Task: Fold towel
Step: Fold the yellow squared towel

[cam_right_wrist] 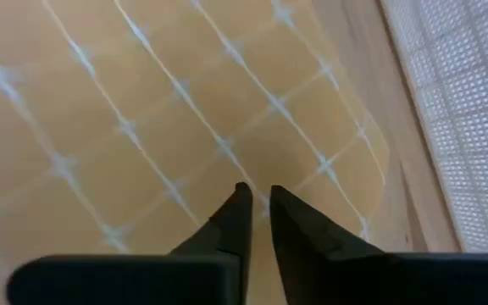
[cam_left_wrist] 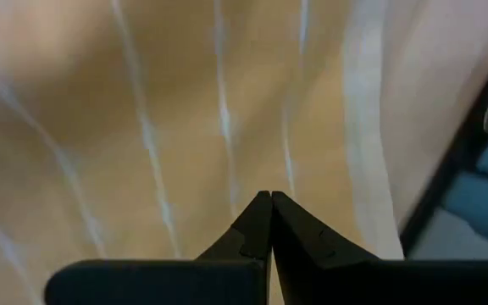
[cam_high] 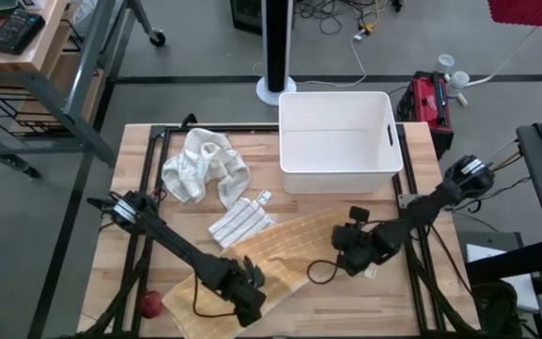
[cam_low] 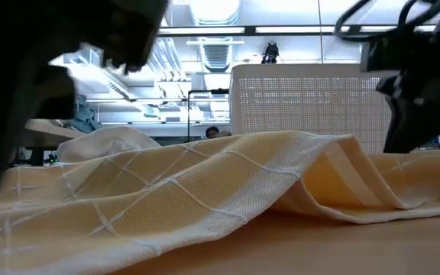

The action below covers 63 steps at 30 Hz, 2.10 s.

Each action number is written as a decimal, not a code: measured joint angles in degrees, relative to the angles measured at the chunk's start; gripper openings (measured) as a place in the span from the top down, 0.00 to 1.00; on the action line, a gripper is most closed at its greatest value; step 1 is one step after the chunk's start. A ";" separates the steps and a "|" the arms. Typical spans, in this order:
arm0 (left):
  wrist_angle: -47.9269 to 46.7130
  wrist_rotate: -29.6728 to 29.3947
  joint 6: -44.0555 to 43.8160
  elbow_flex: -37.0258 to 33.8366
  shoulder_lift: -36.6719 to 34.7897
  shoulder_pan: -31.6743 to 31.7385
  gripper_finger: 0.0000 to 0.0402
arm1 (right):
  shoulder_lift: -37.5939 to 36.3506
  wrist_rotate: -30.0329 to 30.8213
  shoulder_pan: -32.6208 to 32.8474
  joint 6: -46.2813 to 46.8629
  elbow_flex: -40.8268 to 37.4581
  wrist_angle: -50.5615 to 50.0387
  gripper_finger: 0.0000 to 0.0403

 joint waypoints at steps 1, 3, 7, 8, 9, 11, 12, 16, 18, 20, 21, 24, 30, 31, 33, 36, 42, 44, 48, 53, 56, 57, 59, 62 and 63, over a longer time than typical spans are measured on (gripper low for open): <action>-0.57 0.94 -0.80 0.00 0.17 -0.18 1.00 | 0.88 -0.87 -0.69 -0.66 0.00 0.08 0.93; -2.62 1.92 -1.38 0.00 0.26 -0.51 1.00 | 2.53 -3.37 -1.65 -1.75 -0.15 0.18 0.97; -9.49 1.92 -1.38 0.00 0.26 -0.59 1.00 | 6.04 -9.33 -2.26 -1.54 -0.90 -1.07 0.99; -11.32 1.92 -1.38 0.00 0.26 -0.59 1.00 | 6.60 -9.67 -2.20 -1.06 -0.95 -1.70 0.99; -13.06 1.94 -1.38 0.00 0.26 -0.59 1.00 | 6.97 -10.48 -2.16 -0.12 -1.03 -2.71 0.99; -14.84 3.50 -1.36 -0.43 0.26 -0.59 1.00 | 7.62 -11.84 -1.46 1.70 -1.02 -5.40 1.00; -14.79 5.32 -1.32 -0.85 0.26 -0.59 1.00 | 7.66 -12.24 -0.93 2.79 -1.06 -7.34 1.00; -12.47 9.68 -1.02 -3.55 0.24 -0.51 1.00 | 5.63 -17.02 1.02 6.05 -1.57 -13.47 1.00; -10.35 10.34 -0.91 -5.42 0.07 -0.48 1.00 | 3.90 -20.74 1.76 6.51 -1.60 -13.83 1.00; -9.60 10.48 -0.43 -7.13 -0.27 -0.42 1.00 | 1.80 -24.01 2.68 6.56 -1.60 -13.37 1.00; -9.63 10.08 -0.37 -7.88 -0.40 -0.44 1.00 | 0.72 -25.50 3.25 6.60 -1.60 -12.62 1.00; -15.98 6.44 -0.43 -9.64 -0.52 -0.28 1.00 | -2.08 -28.68 4.73 6.63 -1.57 -9.56 1.00; -28.28 0.80 0.04 -10.60 -0.54 0.61 1.00 | -7.15 -31.23 7.19 9.30 -1.49 -9.45 1.00; -28.42 0.52 0.13 -10.67 -0.90 0.63 1.00 | -8.02 -30.87 7.39 9.63 -1.49 -9.58 1.00; -27.67 0.04 -0.29 -10.76 -1.88 0.63 1.00 | -9.36 -29.40 7.68 10.30 -1.49 -9.49 1.00; -27.22 -0.40 -1.91 -9.84 -3.13 0.61 1.00 | -11.62 -26.61 7.70 10.53 -1.46 -9.58 1.00; -26.97 -0.29 -1.66 -4.34 -3.73 -1.11 1.00 | -14.55 -22.88 8.22 5.58 -1.46 -9.15 1.00; -25.49 -0.26 0.41 -2.37 -3.80 -3.03 1.00 | -14.57 -22.49 9.15 3.22 -1.46 -8.51 1.00; -21.82 -0.23 0.15 -1.09 -3.82 -7.95 1.00 | -13.12 -22.07 11.47 0.68 -1.46 -4.70 1.00; -15.48 -0.27 -8.46 -1.13 -3.82 -14.01 1.00 | -10.97 -22.02 14.93 -4.72 -1.46 3.58 1.00; -14.52 -1.24 -14.18 -1.59 -3.84 -16.17 1.00 | -8.49 -22.10 15.92 -6.29 -1.40 7.20 1.00; -14.16 -1.27 -15.11 -1.68 -3.84 -16.55 0.99 | -7.72 -22.94 16.08 -6.84 -1.40 7.63 0.99; -12.63 -1.40 -15.40 -1.79 -3.84 -17.20 0.96 | -5.82 -25.87 16.20 -7.29 -1.13 8.32 0.96; -10.87 -1.48 -13.21 -2.54 -3.87 -17.41 0.88 | -2.78 -30.48 16.49 -7.39 -0.07 8.61 0.88; -10.01 -1.47 -12.11 -2.98 -3.87 -17.42 0.85 | -1.62 -31.61 16.54 -7.53 0.57 8.75 0.84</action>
